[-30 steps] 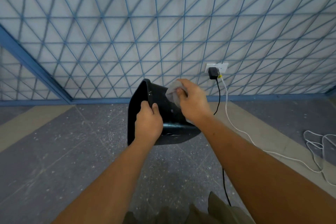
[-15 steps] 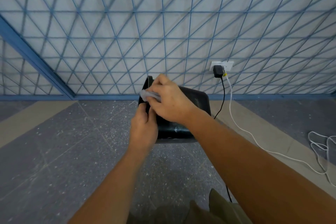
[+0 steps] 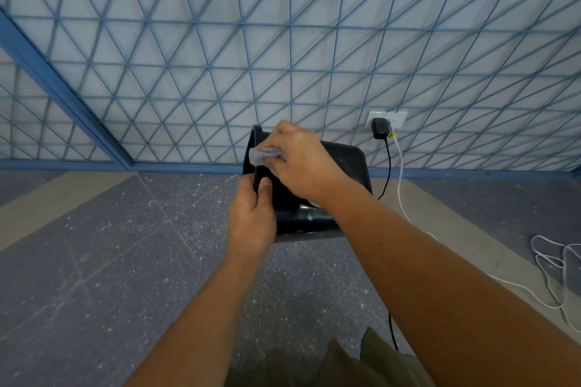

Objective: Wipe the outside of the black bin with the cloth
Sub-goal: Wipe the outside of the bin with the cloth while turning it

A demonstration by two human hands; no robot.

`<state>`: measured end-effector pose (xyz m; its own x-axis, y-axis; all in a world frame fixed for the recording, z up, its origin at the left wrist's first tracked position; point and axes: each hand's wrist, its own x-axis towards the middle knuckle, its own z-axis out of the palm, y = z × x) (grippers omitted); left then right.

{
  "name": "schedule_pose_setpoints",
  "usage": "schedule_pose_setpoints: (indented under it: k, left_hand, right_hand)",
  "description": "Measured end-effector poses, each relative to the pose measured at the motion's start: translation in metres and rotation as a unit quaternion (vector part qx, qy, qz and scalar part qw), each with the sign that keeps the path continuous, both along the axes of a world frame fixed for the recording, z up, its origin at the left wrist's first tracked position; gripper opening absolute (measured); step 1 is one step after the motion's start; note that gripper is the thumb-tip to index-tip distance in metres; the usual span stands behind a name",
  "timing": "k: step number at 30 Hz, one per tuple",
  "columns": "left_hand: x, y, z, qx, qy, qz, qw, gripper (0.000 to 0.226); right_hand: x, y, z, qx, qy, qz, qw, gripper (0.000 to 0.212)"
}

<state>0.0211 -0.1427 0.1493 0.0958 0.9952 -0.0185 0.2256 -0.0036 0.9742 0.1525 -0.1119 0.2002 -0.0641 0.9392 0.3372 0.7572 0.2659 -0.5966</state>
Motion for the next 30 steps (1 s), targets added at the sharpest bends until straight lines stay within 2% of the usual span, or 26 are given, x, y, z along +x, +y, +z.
schedule_pose_setpoints:
  k: [3, 8, 11, 14, 18, 20, 24, 26, 28, 30]
  left_hand:
    - [0.001, -0.005, 0.003, 0.007, -0.005, -0.001, 1.000, 0.020]
    - [-0.002, -0.003, 0.005, -0.018, -0.037, 0.001, 0.999, 0.020]
    - [-0.001, -0.005, 0.005, -0.032, -0.030, -0.028, 0.999, 0.019]
    - [-0.004, -0.004, 0.005, -0.049, -0.050, -0.065, 0.995, 0.019]
    - [-0.011, 0.001, 0.010, -0.056, -0.041, -0.088, 0.994, 0.024]
    - [-0.011, 0.002, 0.012, -0.060, -0.041, -0.072, 0.995, 0.025]
    - [-0.010, -0.003, 0.013, -0.065, -0.067, 0.030, 0.995, 0.024]
    - [-0.012, -0.004, 0.014, -0.030, -0.072, 0.042, 0.996, 0.037]
    - [-0.015, -0.002, 0.018, 0.023, -0.051, 0.035, 0.998, 0.065]
    - [-0.018, 0.001, 0.023, 0.032, -0.047, 0.027, 0.998, 0.072]
  right_hand:
    - [0.006, 0.004, 0.004, 0.011, 0.010, -0.052, 0.999, 0.020]
    - [0.000, -0.023, -0.001, -0.028, -0.007, 0.028, 0.999, 0.019]
    - [0.006, -0.007, 0.004, -0.028, -0.031, -0.028, 0.999, 0.019]
    - [0.012, 0.000, 0.005, -0.021, -0.017, -0.073, 0.997, 0.020]
    - [0.004, -0.024, -0.010, -0.028, 0.024, -0.044, 0.998, 0.024]
    - [0.000, -0.025, -0.011, -0.034, 0.034, -0.038, 0.998, 0.025]
    - [-0.012, -0.016, 0.001, -0.061, 0.013, -0.003, 0.998, 0.022]
    - [-0.021, -0.016, 0.007, -0.068, 0.007, 0.003, 0.998, 0.020]
    - [-0.025, -0.017, 0.015, -0.078, 0.000, 0.007, 0.997, 0.018]
    - [-0.024, -0.016, 0.023, -0.086, -0.017, 0.013, 0.996, 0.020]
